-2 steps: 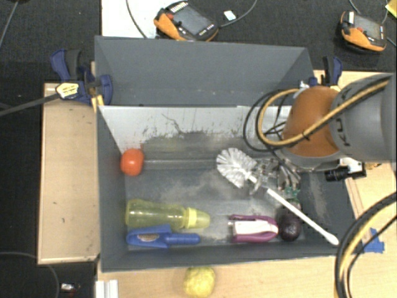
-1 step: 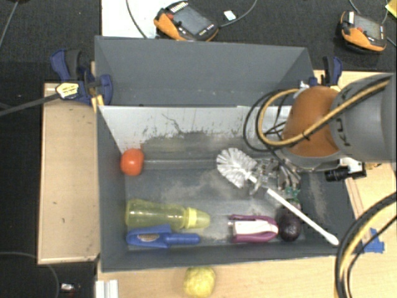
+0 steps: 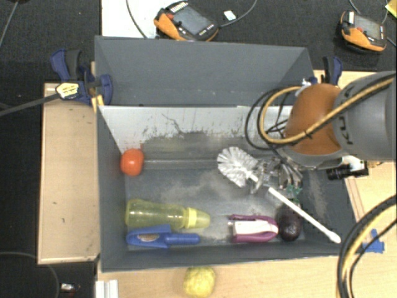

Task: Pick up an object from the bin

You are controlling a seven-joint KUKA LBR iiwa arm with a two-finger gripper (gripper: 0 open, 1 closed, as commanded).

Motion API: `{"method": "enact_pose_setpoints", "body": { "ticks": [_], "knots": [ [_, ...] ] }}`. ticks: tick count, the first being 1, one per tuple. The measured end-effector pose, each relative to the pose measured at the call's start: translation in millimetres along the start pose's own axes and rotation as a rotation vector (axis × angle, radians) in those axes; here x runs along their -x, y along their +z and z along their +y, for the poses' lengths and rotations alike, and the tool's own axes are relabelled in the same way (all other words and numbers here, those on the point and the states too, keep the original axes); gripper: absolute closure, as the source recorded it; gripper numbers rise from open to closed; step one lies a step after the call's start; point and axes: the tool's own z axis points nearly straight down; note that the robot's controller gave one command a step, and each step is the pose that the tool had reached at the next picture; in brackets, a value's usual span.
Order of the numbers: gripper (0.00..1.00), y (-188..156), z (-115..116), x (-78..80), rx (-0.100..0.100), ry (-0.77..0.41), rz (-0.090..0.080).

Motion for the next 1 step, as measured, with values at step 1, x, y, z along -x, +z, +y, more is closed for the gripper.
{"method": "enact_pose_setpoints", "body": {
  "ticks": [1],
  "knots": [
    [1.0,-12.8,0.2,1.2,0.001,-0.001,-0.004]
  ]
}}
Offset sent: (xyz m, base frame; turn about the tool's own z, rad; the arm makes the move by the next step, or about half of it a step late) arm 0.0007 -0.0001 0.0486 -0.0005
